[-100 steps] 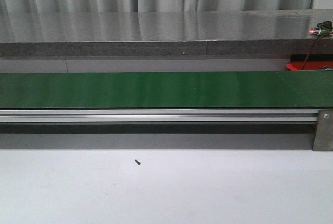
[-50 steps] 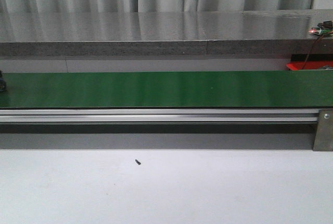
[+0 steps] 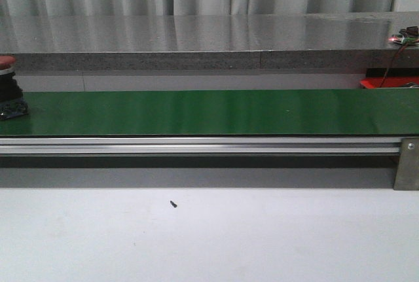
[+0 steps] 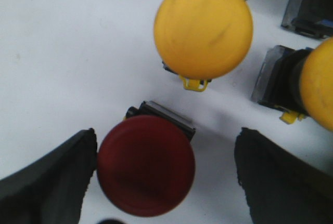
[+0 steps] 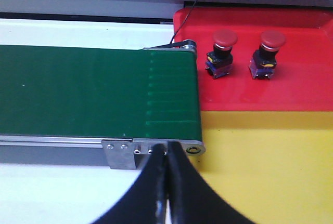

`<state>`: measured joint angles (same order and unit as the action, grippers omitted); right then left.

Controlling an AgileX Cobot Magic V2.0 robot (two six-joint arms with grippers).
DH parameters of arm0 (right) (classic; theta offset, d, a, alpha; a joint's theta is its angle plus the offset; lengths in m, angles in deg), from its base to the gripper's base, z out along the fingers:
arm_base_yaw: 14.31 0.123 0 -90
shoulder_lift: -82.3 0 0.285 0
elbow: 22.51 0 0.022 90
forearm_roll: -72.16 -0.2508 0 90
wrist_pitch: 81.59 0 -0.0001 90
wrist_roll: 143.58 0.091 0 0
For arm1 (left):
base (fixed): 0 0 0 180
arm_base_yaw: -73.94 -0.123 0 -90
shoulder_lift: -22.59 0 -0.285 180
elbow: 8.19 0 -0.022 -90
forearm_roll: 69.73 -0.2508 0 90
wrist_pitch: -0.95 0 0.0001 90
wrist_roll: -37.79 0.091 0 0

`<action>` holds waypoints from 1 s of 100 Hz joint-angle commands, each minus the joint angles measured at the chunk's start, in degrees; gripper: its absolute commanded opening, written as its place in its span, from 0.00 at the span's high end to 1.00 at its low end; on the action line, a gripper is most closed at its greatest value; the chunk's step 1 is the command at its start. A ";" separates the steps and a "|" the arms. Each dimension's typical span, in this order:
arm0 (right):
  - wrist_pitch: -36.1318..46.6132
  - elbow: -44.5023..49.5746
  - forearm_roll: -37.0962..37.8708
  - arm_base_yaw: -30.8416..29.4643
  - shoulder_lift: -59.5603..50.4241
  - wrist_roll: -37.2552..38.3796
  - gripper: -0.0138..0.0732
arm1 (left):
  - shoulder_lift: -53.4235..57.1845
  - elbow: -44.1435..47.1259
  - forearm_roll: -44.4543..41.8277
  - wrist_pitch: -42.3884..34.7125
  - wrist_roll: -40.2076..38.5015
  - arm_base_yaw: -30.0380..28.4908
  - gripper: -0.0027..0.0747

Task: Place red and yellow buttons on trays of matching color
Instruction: 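Grasp a fourth red button beside the yellow buttons with the left gripper, then lower the fourth red button onto the belt and open the left gripper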

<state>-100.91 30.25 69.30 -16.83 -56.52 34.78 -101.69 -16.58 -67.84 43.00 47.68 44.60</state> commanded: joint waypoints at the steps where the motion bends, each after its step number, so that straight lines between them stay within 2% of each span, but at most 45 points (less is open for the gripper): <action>1: 4.18 -1.55 0.17 0.07 -0.05 -0.20 0.91 | 3.08 -1.42 0.14 -3.24 -0.25 -0.26 0.32; 20: 4.18 -1.55 0.17 0.07 -0.05 -0.20 0.91 | 3.08 -1.42 0.14 -3.77 -0.25 -0.26 0.57; 30: 4.18 -1.55 0.17 0.07 -0.05 -0.20 0.91 | 3.08 -1.42 0.14 -3.79 -0.25 -0.26 0.64; 65: 4.18 -1.55 0.17 0.07 -0.05 -0.20 0.91 | 8.75 -1.42 0.42 -0.65 -0.25 -0.26 0.64; 85: 4.18 -1.55 0.17 0.07 -0.05 -0.20 0.91 | 15.61 -1.42 5.38 1.02 -0.29 0.11 0.64; 100: 4.18 -1.55 0.17 0.07 -0.05 -0.20 0.91 | 19.31 -1.42 6.42 2.38 0.10 2.45 0.64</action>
<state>-100.91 30.25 69.30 -16.83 -56.52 34.78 -86.92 -16.58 -62.96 46.68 47.68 45.60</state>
